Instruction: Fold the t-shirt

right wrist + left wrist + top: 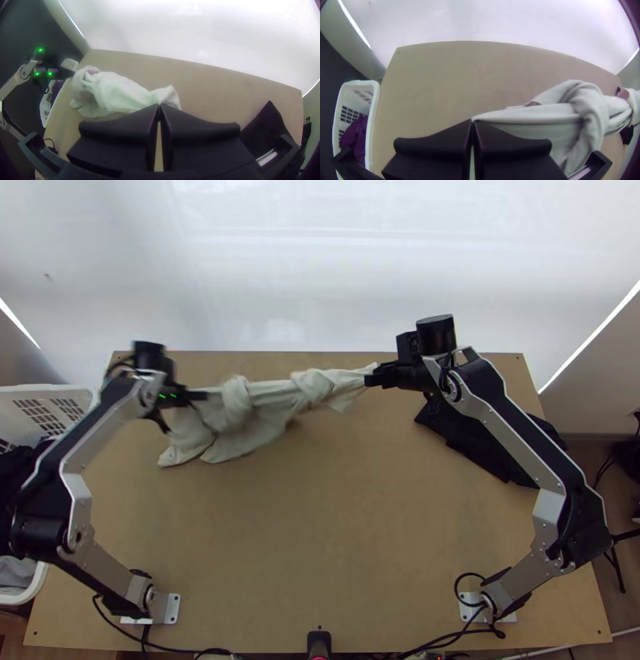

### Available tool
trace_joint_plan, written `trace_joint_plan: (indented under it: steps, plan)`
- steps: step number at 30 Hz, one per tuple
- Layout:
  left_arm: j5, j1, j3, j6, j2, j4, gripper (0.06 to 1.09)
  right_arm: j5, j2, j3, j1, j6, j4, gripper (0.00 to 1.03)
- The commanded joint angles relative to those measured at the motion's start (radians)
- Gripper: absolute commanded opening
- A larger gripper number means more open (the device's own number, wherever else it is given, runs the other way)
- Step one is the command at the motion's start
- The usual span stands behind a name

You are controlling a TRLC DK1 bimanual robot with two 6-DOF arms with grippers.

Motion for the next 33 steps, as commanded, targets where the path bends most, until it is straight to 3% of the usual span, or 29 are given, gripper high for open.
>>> trace_joint_plan:
  steps: [1, 4, 9, 10, 11, 12, 14, 17, 19, 22, 33]
  plan:
    - [0.013, 0.183, 0.119, -0.036, 0.095, -0.095, 0.09, 0.004, 0.005, -0.011, -0.002, 0.002, -0.001, 0.03]
    - [0.101, 0.183, 0.122, -0.033, 0.113, -0.167, 0.09, 0.004, 0.005, -0.019, -0.002, 0.003, -0.001, 0.03]
    - [0.162, 0.129, 0.113, -0.036, 0.107, -0.227, 0.12, 0.002, -0.008, -0.028, -0.002, 0.002, -0.001, 0.03]
    - [0.162, 0.116, 0.114, -0.050, 0.096, -0.236, 0.36, 0.004, -0.015, -0.028, -0.002, 0.000, -0.001, 0.03]
    - [0.173, 0.096, 0.110, -0.050, 0.080, -0.276, 0.78, 0.004, -0.020, -0.030, -0.002, 0.002, -0.001, 0.03]
    - [0.211, 0.083, 0.103, -0.048, 0.070, -0.306, 1.08, 0.004, -0.024, -0.030, -0.002, 0.000, -0.001, 0.03]
    - [0.293, 0.068, 0.100, -0.055, 0.057, -0.332, 1.04, 0.004, -0.034, -0.034, -0.004, -0.004, -0.001, 0.03]
    - [0.306, 0.034, 0.064, -0.036, -0.005, -0.306, 1.04, 0.004, -0.041, -0.045, -0.007, -0.009, -0.001, 0.03]
    - [0.277, 0.011, 0.030, -0.016, -0.052, -0.236, 1.04, 0.004, -0.046, -0.051, -0.008, -0.010, -0.001, 0.03]
    - [0.164, -0.053, -0.018, 0.070, -0.135, -0.147, 1.04, 0.002, -0.058, -0.060, -0.008, -0.009, -0.001, 0.03]
    - [0.153, -0.289, 0.056, 0.077, -0.120, -0.205, 1.04, 0.002, -0.063, -0.085, -0.007, -0.009, -0.001, 0.03]
